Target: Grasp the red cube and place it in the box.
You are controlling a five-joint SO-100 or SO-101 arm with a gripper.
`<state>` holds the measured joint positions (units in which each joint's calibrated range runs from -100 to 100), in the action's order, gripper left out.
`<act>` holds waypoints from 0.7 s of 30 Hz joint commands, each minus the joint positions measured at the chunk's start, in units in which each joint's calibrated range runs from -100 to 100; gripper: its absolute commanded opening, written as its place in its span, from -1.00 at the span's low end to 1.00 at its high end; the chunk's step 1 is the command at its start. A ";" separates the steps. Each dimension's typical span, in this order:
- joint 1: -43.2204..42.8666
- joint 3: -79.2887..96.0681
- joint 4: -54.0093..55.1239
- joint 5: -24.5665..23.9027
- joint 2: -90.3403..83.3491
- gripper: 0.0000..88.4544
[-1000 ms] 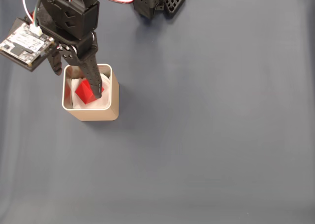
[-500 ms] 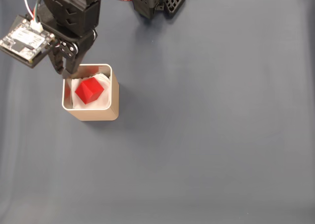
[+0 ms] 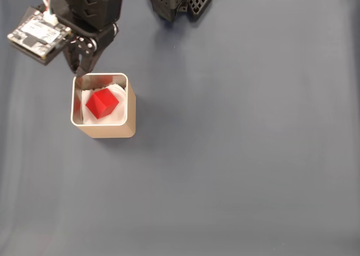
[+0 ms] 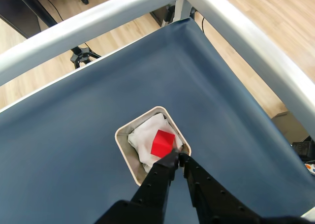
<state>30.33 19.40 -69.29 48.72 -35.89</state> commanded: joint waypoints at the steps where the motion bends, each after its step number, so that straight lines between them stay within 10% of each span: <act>1: -2.03 2.39 1.87 0.15 -5.95 -1.00; 21: -17.65 29.55 1.87 -2.74 -34.34 -0.99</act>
<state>14.02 48.18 -67.59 46.42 -66.56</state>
